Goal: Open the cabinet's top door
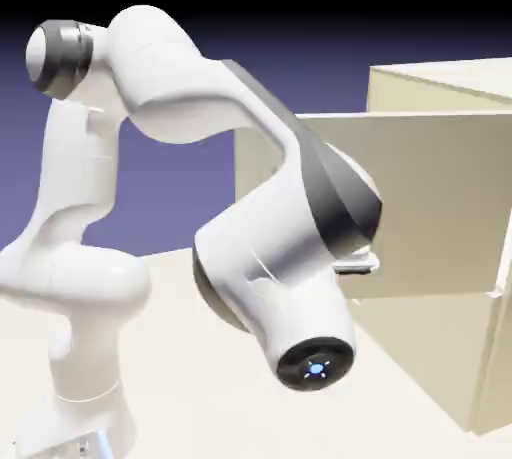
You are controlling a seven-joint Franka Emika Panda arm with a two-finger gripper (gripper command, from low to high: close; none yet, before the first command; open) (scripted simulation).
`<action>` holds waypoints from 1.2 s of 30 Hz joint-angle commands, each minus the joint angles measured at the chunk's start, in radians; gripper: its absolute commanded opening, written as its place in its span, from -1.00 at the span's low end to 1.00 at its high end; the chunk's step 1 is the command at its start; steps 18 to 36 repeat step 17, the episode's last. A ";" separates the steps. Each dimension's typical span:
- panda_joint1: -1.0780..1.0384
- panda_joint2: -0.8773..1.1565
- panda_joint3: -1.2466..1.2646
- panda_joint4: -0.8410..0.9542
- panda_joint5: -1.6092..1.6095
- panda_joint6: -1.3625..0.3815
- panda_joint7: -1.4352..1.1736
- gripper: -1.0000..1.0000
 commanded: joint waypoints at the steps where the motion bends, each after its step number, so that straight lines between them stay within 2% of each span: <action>1: -0.004 -0.036 0.012 0.021 -0.021 0.011 0.007 -1.00; 8: 0.018 -0.290 0.059 0.159 -0.151 0.089 0.094 -1.00; 17: 0.156 -0.602 0.030 0.377 -0.307 0.112 0.236 -1.00; 36: 0.156 -0.602 0.030 0.377 -0.307 0.112 0.236 -1.00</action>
